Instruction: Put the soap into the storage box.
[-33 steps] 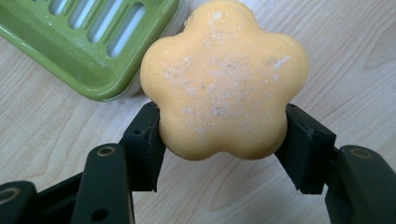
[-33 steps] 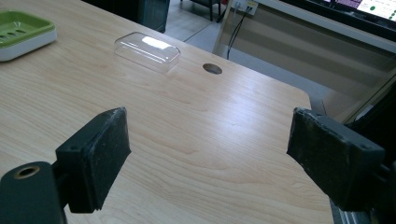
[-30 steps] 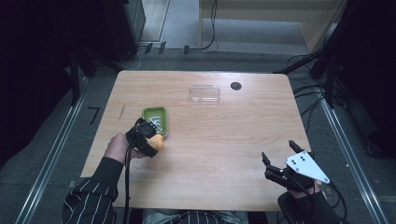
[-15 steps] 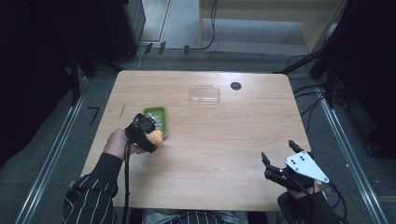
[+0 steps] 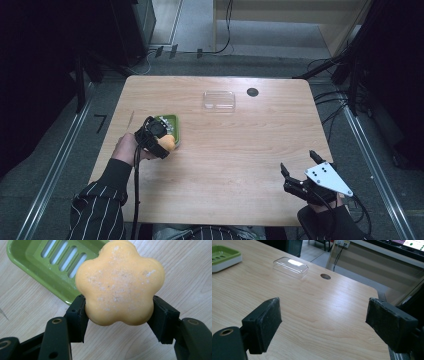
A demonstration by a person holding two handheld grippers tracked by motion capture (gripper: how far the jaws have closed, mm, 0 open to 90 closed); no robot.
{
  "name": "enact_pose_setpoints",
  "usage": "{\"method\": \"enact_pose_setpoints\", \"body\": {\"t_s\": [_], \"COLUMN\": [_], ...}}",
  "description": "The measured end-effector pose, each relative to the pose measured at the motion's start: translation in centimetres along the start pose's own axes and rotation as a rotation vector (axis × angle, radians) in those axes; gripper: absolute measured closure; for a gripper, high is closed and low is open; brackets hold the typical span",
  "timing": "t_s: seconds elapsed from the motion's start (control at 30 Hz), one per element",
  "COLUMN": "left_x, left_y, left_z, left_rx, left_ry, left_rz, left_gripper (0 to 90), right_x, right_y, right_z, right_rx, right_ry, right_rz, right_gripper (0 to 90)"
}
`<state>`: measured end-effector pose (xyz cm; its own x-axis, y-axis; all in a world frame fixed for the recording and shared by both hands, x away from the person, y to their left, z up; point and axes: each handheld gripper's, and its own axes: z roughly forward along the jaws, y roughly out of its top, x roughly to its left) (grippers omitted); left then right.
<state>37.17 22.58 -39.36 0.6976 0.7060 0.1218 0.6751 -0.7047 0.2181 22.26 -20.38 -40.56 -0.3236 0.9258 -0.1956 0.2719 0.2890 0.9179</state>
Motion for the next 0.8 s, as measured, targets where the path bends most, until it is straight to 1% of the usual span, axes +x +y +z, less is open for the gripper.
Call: {"method": "enact_pose_setpoints", "body": {"t_s": [0.2,0.27,0.3,0.37,0.4,0.53,0.8], "left_x": [0.3,0.6,0.8,0.9,1.2,1.7,2.3], "left_y": [0.4,0.5,0.6,0.6,0.7,0.9,1.5], "left_z": [-0.1,0.0,0.0,0.0,0.0,0.0,0.2], "left_rx": [-0.008,-0.01,-0.012,-0.008,-0.016,-0.02,-0.022], "left_ry": [0.004,0.002,0.009,0.009,0.011,0.012,0.014], "left_rz": [-0.004,-0.006,-0.013,-0.012,-0.017,-0.028,-0.035], "left_gripper": [39.5,39.5,39.5,39.5,39.5,39.5,39.5], "right_x": [0.0,0.0,0.0,0.0,0.0,0.0,0.0], "right_y": [0.0,0.0,0.0,0.0,0.0,0.0,0.0], "right_z": [0.0,0.0,0.0,0.0,0.0,0.0,0.0], "right_rx": [0.0,0.0,0.0,0.0,0.0,0.001,0.001], "right_ry": [0.0,0.0,0.0,0.0,-0.001,0.0,0.001], "right_rz": [0.001,0.0,0.001,0.001,0.001,0.002,0.001], "right_gripper": [13.4,13.4,13.4,13.3,13.3,13.3,13.4]}}
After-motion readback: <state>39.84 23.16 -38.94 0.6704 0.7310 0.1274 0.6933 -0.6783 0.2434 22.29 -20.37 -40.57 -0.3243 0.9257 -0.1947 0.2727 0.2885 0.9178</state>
